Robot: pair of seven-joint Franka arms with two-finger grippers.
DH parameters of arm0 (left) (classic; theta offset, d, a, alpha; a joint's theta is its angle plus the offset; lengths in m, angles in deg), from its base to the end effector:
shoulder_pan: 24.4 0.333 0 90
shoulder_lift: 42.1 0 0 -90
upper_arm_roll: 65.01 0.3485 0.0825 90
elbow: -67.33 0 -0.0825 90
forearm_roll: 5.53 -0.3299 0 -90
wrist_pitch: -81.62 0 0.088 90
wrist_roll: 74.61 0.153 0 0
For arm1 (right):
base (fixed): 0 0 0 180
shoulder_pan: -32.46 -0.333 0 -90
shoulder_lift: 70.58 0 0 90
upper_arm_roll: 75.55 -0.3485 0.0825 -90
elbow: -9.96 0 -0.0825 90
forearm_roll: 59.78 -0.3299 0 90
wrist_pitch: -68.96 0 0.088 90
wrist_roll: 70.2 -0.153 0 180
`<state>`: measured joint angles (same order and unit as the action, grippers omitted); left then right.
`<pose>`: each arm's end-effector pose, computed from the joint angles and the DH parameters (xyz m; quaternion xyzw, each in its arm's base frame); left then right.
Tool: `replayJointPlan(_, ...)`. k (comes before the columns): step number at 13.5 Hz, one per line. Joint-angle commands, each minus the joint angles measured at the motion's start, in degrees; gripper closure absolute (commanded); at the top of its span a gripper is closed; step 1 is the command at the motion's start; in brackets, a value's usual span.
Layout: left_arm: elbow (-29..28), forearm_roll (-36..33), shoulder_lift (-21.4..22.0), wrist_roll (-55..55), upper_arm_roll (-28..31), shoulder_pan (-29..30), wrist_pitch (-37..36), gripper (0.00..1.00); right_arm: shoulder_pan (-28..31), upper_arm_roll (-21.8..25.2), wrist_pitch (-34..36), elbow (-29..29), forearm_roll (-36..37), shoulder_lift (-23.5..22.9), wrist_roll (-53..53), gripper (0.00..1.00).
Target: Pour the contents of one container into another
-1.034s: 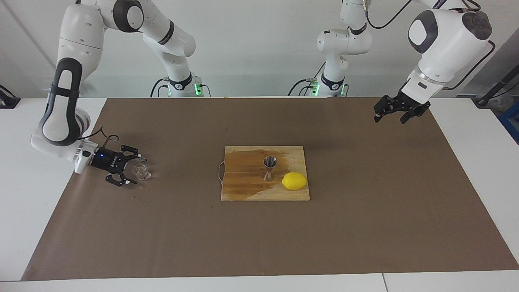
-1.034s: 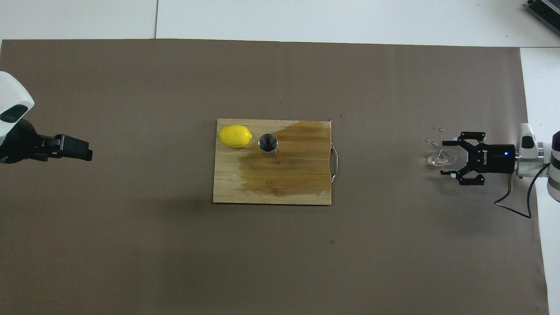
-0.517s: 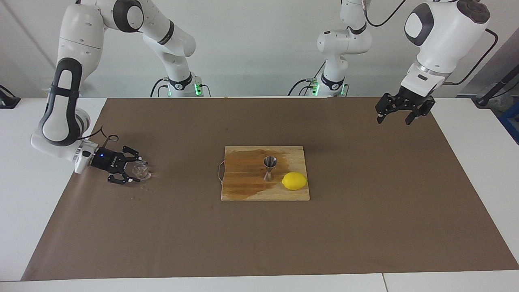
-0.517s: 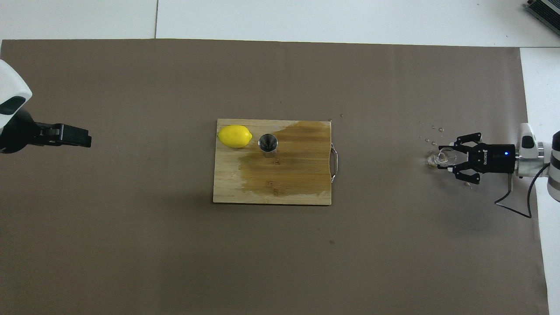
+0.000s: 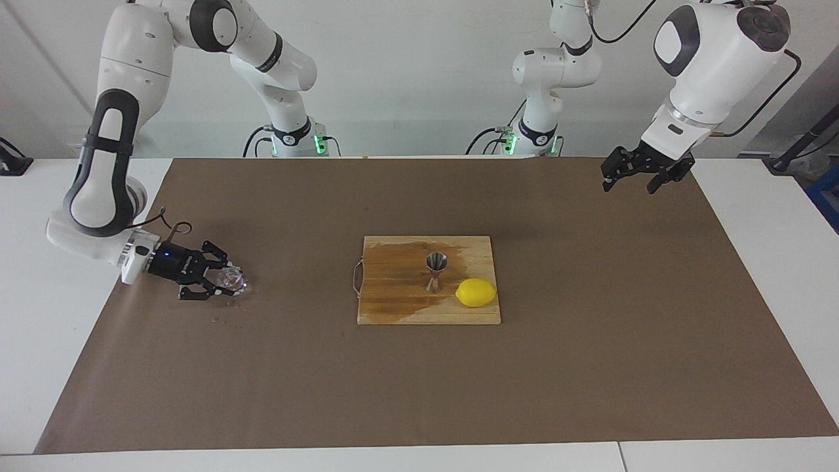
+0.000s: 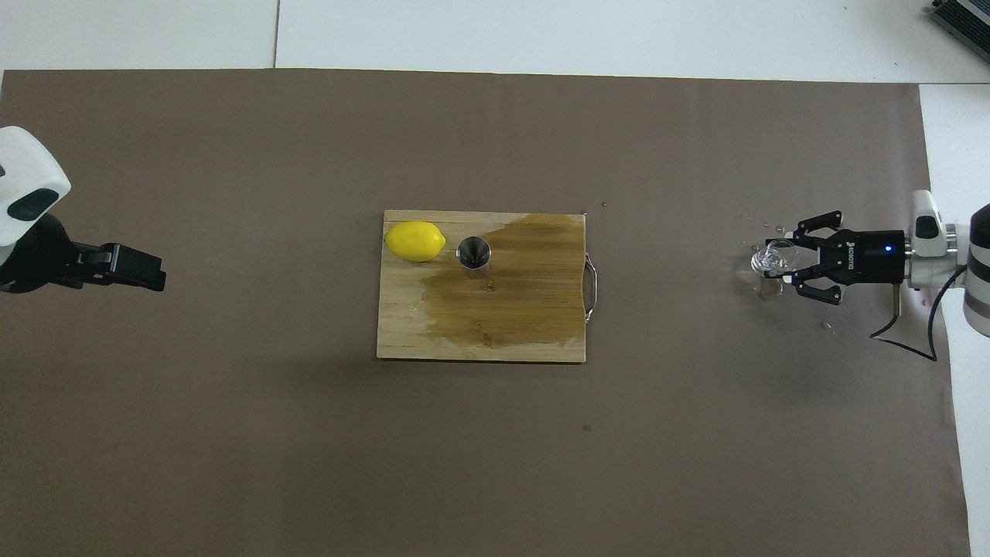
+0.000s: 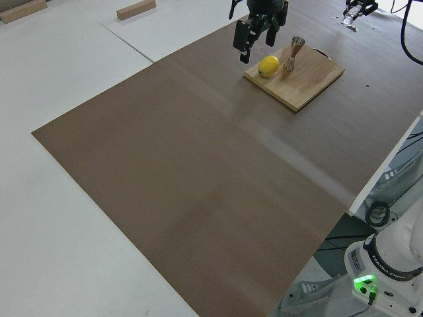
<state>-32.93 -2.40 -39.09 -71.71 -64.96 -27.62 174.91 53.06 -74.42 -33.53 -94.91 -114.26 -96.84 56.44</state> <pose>0.4778 -0.0345 0.5671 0.9978 -0.0504 -0.0346 0.0271 0.5697 -0.1117 0.3180 -0.6899 -0.5588 -0.3294 0.3213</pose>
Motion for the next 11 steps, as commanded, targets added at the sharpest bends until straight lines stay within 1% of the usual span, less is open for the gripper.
replayJointPlan(1,-0.3,-1.0,0.8,-0.2,-0.8,0.9,-2.1,0.00,-3.1,-0.3,-0.1,-0.3,2.1,5.7,-9.8,0.93)
replayJointPlan(2,-0.1,-1.0,0.8,-0.2,-0.7,0.9,-2.0,0.00,-3.9,-0.3,-0.6,-0.3,2.1,7.0,-13.8,0.93)
replayJointPlan(4,1.5,-0.9,0.8,-0.6,-0.6,1.0,-1.2,0.00,-7.3,-0.3,-1.3,-0.2,2.1,9.2,-21.1,0.93)
replayJointPlan(7,5.0,-1.5,0.2,-5.4,-0.8,0.4,-1.4,0.00,-11.6,-0.3,-4.8,-0.3,2.1,11.8,-28.8,0.93)
replayJointPlan(11,8.3,-1.7,0.2,-4.9,-1.2,0.3,-1.8,0.00,-18.9,-0.3,-13.1,-0.6,2.0,12.6,-36.6,0.93)
